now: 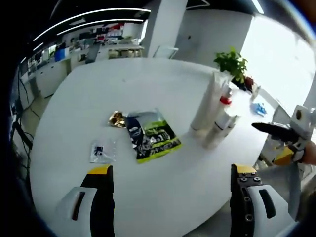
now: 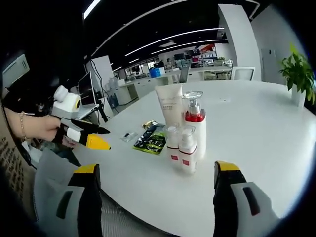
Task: Arrange the skincare products in the storage area until every visible bottle or jar stands upright without overlapping.
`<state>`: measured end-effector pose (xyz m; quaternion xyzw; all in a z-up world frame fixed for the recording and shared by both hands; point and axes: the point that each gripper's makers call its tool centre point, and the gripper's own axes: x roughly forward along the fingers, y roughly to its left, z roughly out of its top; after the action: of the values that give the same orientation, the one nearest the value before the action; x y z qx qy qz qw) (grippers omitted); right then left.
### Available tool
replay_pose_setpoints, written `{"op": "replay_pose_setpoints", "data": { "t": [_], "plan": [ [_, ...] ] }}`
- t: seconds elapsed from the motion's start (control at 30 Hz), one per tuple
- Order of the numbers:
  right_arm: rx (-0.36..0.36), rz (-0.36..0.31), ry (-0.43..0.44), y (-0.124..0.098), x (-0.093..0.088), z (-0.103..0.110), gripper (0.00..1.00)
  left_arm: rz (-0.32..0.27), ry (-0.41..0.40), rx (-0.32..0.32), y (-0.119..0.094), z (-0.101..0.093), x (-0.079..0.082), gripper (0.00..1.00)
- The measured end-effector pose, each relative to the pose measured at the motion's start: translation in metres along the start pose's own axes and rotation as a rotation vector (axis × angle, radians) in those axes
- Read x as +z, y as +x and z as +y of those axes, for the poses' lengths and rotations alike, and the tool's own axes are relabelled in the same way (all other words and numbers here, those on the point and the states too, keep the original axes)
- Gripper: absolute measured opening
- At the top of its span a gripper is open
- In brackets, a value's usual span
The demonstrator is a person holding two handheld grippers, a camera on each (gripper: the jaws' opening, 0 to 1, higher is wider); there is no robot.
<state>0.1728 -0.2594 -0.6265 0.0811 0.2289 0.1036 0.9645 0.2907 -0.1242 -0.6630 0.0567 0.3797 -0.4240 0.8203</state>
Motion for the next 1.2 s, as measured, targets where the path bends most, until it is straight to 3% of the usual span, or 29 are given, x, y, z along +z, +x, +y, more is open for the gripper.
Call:
{"op": "replay_pose_setpoints", "data": {
  "t": [0.2, 0.3, 0.5, 0.57, 0.67, 0.8, 1.2],
  "plan": [
    [-0.011, -0.007, 0.001, -0.001, 0.001, -0.003, 0.95, 0.056, -0.003, 0.019, 0.025, -0.001, 0.003, 0.97],
    [-0.004, -0.011, 0.006, -0.001, 0.002, -0.002, 0.95, 0.07, 0.052, 0.063, 0.034, 0.003, 0.007, 0.97],
    [-0.019, -0.004, 0.013, -0.001, 0.0, -0.005, 0.95, 0.109, 0.025, 0.082, 0.054, 0.003, 0.012, 0.97],
    [-0.025, -0.004, 0.02, -0.002, 0.0, -0.006, 0.95, 0.133, 0.021, 0.116, 0.06, 0.009, 0.01, 0.97],
    [-0.03, -0.003, 0.027, -0.002, -0.001, -0.007, 0.95, 0.125, 0.032, 0.162, 0.069, 0.017, 0.013, 0.97],
    [-0.041, 0.0, 0.033, -0.003, -0.001, -0.009, 0.95, 0.131, -0.018, 0.22, 0.08, 0.029, 0.014, 0.97],
    [-0.089, -0.001, 0.068, -0.004, -0.002, -0.02, 0.94, 0.192, -0.038, 0.272, 0.111, 0.041, 0.016, 0.97]
  ]
}}
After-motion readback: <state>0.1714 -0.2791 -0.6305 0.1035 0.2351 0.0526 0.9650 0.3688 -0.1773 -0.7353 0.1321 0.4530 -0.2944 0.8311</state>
